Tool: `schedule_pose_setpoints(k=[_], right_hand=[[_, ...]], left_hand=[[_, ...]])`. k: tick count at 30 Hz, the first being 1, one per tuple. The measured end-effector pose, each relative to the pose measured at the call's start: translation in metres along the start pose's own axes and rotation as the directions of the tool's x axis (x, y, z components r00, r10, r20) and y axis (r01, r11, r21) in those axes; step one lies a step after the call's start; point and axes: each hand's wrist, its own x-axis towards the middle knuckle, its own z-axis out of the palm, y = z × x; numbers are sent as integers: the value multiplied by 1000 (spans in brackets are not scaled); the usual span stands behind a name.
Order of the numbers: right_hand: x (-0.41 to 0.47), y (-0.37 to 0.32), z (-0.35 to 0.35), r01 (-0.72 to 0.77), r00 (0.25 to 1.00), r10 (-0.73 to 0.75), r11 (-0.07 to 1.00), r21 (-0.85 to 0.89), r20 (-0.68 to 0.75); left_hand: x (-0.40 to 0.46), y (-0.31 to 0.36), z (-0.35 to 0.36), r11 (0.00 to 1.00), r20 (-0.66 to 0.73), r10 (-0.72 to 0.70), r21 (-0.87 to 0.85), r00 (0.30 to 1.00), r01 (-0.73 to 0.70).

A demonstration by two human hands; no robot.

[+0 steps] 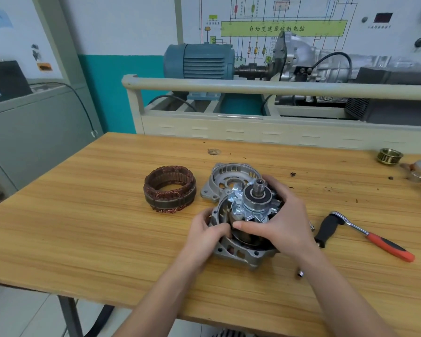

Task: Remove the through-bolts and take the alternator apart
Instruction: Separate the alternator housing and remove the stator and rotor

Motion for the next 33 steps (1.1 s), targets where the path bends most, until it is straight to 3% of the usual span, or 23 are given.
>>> schedule_pose_setpoints(k=[13,22,33], right_hand=[[-5,9,11,-7,999,7,1000,-15,-50],[4,12,12,-62,994,64,998,23,-83],[-2,9,20,-44,991,36,997,-63,-125]], left_hand=[[2,-3,1,992,35,43,120,998,-47],[3,-2,3,977,-12,108,184,994,-103],[-1,-10,4,967,-59,174,198,983,-159]])
